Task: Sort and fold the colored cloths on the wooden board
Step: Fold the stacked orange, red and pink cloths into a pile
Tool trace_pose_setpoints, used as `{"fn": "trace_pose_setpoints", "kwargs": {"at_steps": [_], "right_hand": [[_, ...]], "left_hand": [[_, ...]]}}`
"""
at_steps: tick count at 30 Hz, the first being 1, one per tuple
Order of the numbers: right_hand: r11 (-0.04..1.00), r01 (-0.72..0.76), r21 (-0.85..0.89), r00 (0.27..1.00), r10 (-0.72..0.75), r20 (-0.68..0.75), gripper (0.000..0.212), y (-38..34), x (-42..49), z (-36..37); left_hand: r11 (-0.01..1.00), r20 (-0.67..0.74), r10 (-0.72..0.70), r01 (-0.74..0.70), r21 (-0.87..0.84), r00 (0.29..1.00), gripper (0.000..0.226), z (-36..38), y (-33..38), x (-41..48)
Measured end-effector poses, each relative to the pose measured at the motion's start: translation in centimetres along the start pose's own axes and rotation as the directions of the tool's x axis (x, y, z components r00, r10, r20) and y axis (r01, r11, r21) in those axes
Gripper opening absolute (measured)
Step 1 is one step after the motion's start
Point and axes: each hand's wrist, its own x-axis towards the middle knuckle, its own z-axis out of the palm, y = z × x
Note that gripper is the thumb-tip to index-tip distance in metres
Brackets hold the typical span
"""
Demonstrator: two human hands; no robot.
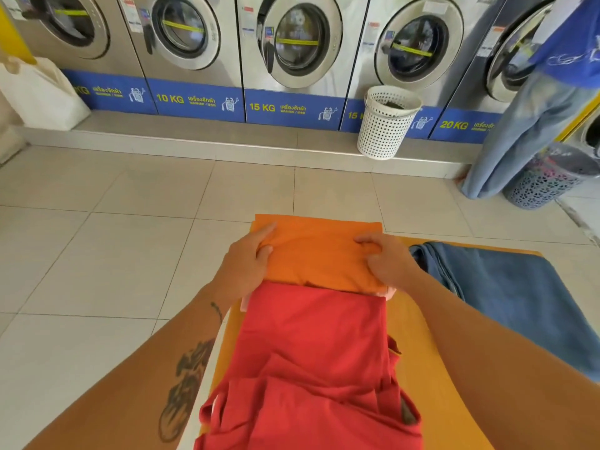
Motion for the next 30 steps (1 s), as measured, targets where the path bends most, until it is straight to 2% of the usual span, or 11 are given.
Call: {"fn": "trace_pose_setpoints", "kwargs": {"at_steps": [3, 6, 9, 11, 14, 17, 20, 23, 25, 27, 30], "right_hand": [[1.000, -0.005, -0.023, 0.999, 0.005, 0.035, 0.048, 0.2, -0.2, -0.3], [0.998, 0.056, -0.031, 0.998, -0.054, 0.040, 0.051, 1.0, -1.1, 0.1], [0.985, 0.049, 0.166, 0.998, -0.042, -0.045, 0.058, 0.9, -2.0, 0.1], [0.968, 0.028, 0.249, 0.999, -0.020, -0.034, 0.071, 0.7, -2.5, 0.2], [0.997, 0.044, 0.056, 0.999, -0.045, 0.020, 0.075, 0.6, -2.9, 0.5], [0.999, 0.022, 0.024, 0.999, -0.023, 0.043, 0.068, -0.5, -2.2, -0.8], [0.999, 0.027, -0.030, 0.996, -0.024, 0.090, 0.070, -1.7, -1.4, -2.7], [0.990, -0.034, -0.136, 0.969, 0.066, 0.239, 0.067, -1.8, -1.6, -3.1], [0.989, -0.127, -0.082, 0.946, 0.146, 0.290, 0.063, -1.5, -1.9, -2.9], [0.982, -0.187, 0.036, 0.945, 0.170, 0.278, 0.061, -1.3, -2.0, -2.7], [0.984, -0.126, 0.126, 0.979, 0.103, 0.178, 0.064, -0.7, -2.5, -2.3]], "left_hand": [[1.000, 0.028, 0.030, -0.030, 0.003, 0.999, 0.049, -0.7, 0.4, -0.4], [0.999, 0.124, -0.021, 0.025, -0.033, 0.992, 0.059, -0.7, 0.1, -1.5], [0.994, 0.100, -0.069, 0.076, -0.078, 0.993, 0.065, -0.5, -0.1, -1.7], [0.984, 0.072, -0.108, 0.117, -0.137, 0.992, 0.065, -0.4, 0.0, -1.8], [0.952, 0.118, -0.163, 0.187, -0.242, 0.980, 0.066, -0.1, 0.2, -2.4], [0.945, 0.156, -0.173, 0.209, -0.253, 0.972, 0.065, -0.2, 0.4, -2.6], [0.923, 0.200, -0.174, 0.230, -0.309, 0.964, 0.064, -0.8, 0.5, -2.2], [0.946, 0.286, -0.193, 0.255, -0.199, 0.938, 0.067, -0.8, 0.5, -2.7], [0.966, 0.284, -0.191, 0.231, -0.115, 0.940, 0.075, -0.5, 0.6, -3.2], [0.980, 0.243, -0.183, 0.197, -0.036, 0.953, 0.084, -0.3, 0.8, -3.4], [0.973, 0.126, -0.225, 0.230, -0.025, 0.966, 0.091, -0.1, 0.7, -3.4]]}}
